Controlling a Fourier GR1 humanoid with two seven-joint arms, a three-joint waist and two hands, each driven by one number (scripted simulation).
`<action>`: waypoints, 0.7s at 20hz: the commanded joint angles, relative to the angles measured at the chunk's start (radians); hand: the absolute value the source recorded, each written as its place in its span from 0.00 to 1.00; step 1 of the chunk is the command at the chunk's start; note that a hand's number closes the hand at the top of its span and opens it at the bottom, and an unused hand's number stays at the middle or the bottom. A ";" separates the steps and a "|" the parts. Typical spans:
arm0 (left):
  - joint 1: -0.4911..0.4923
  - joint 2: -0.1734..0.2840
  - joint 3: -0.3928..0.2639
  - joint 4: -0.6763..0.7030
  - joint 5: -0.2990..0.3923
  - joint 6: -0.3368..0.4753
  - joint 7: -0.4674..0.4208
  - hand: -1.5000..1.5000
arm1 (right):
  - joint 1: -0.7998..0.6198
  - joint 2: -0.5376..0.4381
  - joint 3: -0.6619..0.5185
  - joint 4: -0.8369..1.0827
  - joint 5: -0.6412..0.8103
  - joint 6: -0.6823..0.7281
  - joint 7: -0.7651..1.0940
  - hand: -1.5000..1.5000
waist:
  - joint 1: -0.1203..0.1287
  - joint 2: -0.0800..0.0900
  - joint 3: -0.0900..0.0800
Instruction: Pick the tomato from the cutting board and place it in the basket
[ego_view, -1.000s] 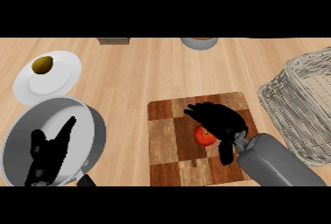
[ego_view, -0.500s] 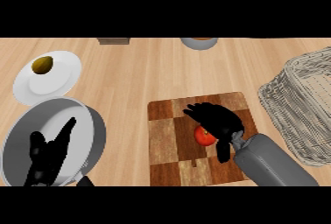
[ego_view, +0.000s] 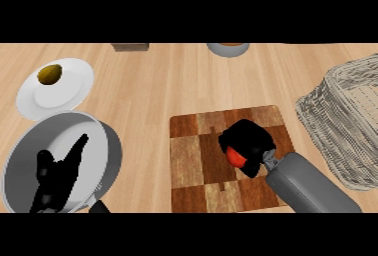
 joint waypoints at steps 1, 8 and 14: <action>-0.001 -0.029 -0.020 0.065 -0.022 0.010 0.039 0.50 | -0.027 0.061 0.009 0.035 0.054 -0.017 0.008 1.00 | -0.001 0.009 -0.020; 0.105 -0.010 0.041 -0.007 0.032 0.009 0.047 0.50 | 0.526 -0.278 0.017 -0.366 0.070 -0.206 0.052 1.00 | -0.104 -0.014 -0.020; 0.080 -0.013 0.027 0.011 0.016 -0.012 0.042 0.50 | 0.797 -0.453 -0.059 -0.658 0.111 -0.418 0.071 1.00 | -0.067 -0.002 -0.021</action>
